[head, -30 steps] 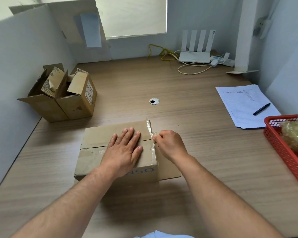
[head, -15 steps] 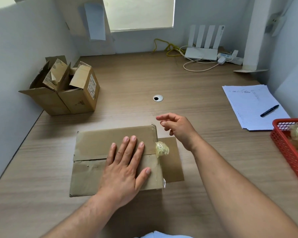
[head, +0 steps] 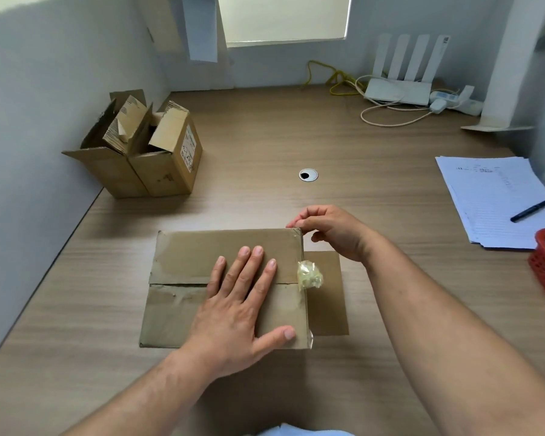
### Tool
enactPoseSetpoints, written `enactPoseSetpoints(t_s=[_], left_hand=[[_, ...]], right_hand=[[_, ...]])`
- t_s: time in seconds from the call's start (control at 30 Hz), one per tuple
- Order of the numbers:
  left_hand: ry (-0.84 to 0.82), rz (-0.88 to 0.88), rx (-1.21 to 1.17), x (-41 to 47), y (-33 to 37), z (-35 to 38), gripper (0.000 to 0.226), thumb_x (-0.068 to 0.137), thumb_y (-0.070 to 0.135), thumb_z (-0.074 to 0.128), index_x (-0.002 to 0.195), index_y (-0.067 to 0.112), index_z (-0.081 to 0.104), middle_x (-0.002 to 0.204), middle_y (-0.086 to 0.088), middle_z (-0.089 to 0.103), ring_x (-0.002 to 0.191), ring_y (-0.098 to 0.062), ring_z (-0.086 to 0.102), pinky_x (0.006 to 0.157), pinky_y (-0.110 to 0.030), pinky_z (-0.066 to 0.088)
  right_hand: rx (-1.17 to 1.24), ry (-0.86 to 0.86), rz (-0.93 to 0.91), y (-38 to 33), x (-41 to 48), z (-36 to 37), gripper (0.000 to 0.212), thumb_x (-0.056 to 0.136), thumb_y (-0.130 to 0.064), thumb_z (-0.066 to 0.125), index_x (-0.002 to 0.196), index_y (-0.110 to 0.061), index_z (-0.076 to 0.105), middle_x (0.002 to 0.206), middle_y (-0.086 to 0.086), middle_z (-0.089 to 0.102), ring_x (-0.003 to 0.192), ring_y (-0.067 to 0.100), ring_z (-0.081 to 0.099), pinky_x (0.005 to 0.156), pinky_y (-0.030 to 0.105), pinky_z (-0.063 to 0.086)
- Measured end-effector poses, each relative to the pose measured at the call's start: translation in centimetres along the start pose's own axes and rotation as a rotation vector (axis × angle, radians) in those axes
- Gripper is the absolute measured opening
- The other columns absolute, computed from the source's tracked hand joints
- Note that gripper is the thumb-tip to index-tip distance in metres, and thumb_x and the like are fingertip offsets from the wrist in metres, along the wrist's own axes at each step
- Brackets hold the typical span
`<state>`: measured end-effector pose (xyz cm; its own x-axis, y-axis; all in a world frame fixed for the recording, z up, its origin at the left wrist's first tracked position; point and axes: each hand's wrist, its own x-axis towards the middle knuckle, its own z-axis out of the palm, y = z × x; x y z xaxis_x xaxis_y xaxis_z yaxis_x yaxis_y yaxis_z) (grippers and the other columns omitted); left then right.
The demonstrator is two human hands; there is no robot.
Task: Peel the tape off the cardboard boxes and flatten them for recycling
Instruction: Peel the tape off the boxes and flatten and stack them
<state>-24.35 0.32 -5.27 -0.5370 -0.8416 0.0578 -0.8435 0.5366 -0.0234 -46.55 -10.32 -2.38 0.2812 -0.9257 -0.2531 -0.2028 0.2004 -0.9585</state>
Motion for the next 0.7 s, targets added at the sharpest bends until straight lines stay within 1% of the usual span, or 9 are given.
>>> enactPoseSetpoints(t_s=[0.1, 0.2, 0.27, 0.33, 0.43, 0.53, 0.6, 0.63, 0.7], left_hand=[[-0.082, 0.06, 0.011, 0.7, -1.1, -0.2, 0.122, 0.065, 0.098, 0.023, 0.153, 0.013, 0.021, 0.16, -0.013, 0.017, 0.148, -0.025, 0.011, 0.111, -0.05, 0.012], [-0.124, 0.064, 0.015, 1.7, -1.7, 0.0, 0.126, 0.061, 0.099, 0.028, 0.154, 0.015, 0.018, 0.161, -0.012, 0.014, 0.149, -0.023, 0.006, 0.112, -0.048, 0.01], [-0.143, 0.04, -0.024, 2.3, -1.9, 0.2, 0.125, 0.06, 0.098, 0.03, 0.154, 0.017, 0.016, 0.161, -0.01, 0.012, 0.149, -0.021, 0.002, 0.114, -0.046, 0.007], [-0.16, 0.014, -0.063, 3.0, -2.1, 0.2, 0.127, 0.056, 0.101, 0.02, 0.155, 0.023, 0.005, 0.162, -0.004, 0.001, 0.149, -0.017, -0.009, 0.117, -0.043, -0.002], [-0.186, -0.042, -0.1, 4.3, -2.5, -0.2, 0.134, 0.037, 0.104, -0.001, 0.148, 0.031, -0.017, 0.155, 0.008, -0.025, 0.142, -0.009, -0.029, 0.117, -0.036, -0.018], [-0.199, -0.083, -0.098, 5.6, -2.3, -0.4, 0.143, 0.028, 0.104, -0.007, 0.151, 0.031, -0.016, 0.151, 0.011, -0.029, 0.141, -0.008, -0.03, 0.117, -0.036, -0.019], [-0.205, -0.111, -0.113, 6.4, -2.4, -0.4, 0.146, 0.028, 0.106, 0.005, 0.153, 0.03, -0.011, 0.157, 0.008, -0.024, 0.144, -0.011, -0.025, 0.118, -0.037, -0.015], [-0.208, -0.127, -0.122, 6.8, -2.5, -0.3, 0.143, 0.032, 0.103, 0.013, 0.153, 0.03, -0.009, 0.159, 0.005, -0.02, 0.145, -0.012, -0.023, 0.118, -0.038, -0.014], [-0.209, -0.142, -0.134, 7.6, -2.7, -0.3, 0.135, 0.04, 0.097, 0.021, 0.154, 0.03, -0.006, 0.161, 0.003, -0.016, 0.146, -0.013, -0.021, 0.119, -0.038, -0.013]], right_hand=[[0.024, 0.103, -0.022, 0.2, 0.0, -0.2, 0.021, 0.09, -0.002, 0.055, 0.076, -0.016, 0.061, 0.082, -0.003, 0.065, 0.07, 0.006, 0.052, 0.062, 0.022, 0.035], [0.021, 0.191, -0.06, 0.1, -0.5, -0.3, 0.021, 0.089, -0.001, 0.058, 0.075, -0.016, 0.061, 0.08, -0.003, 0.064, 0.067, 0.003, 0.051, 0.061, 0.018, 0.037], [0.036, 0.227, -0.1, 0.1, -1.1, -0.3, 0.021, 0.088, 0.002, 0.058, 0.075, -0.015, 0.062, 0.079, -0.002, 0.064, 0.062, -0.006, 0.054, 0.058, 0.009, 0.038], [0.045, 0.246, -0.135, 0.3, -1.9, -0.2, 0.021, 0.087, 0.003, 0.059, 0.076, -0.014, 0.063, 0.08, -0.001, 0.065, 0.06, -0.013, 0.055, 0.057, 0.003, 0.037], [0.035, 0.259, -0.164, 0.5, -2.9, -0.2, 0.019, 0.086, 0.004, 0.061, 0.077, -0.012, 0.065, 0.079, -0.001, 0.066, 0.062, -0.012, 0.055, 0.058, 0.003, 0.037], [0.048, 0.277, -0.177, 0.8, -4.0, -0.2, 0.017, 0.085, 0.006, 0.061, 0.078, -0.008, 0.067, 0.075, -0.002, 0.065, 0.062, -0.01, 0.055, 0.059, 0.004, 0.038], [0.059, 0.28, -0.184, 1.0, -4.7, 0.0, 0.015, 0.084, 0.007, 0.061, 0.079, -0.005, 0.068, 0.075, -0.001, 0.066, 0.064, -0.007, 0.056, 0.062, 0.005, 0.04], [0.064, 0.285, -0.187, 1.2, -5.0, 0.0, 0.014, 0.083, 0.008, 0.062, 0.08, -0.003, 0.069, 0.075, 0.0, 0.066, 0.065, -0.005, 0.057, 0.064, 0.007, 0.041], [0.078, 0.308, -0.189, 1.6, -5.6, 0.1, 0.014, 0.082, 0.01, 0.062, 0.081, -0.001, 0.07, 0.075, 0.001, 0.067, 0.068, -0.003, 0.059, 0.067, 0.009, 0.044]])
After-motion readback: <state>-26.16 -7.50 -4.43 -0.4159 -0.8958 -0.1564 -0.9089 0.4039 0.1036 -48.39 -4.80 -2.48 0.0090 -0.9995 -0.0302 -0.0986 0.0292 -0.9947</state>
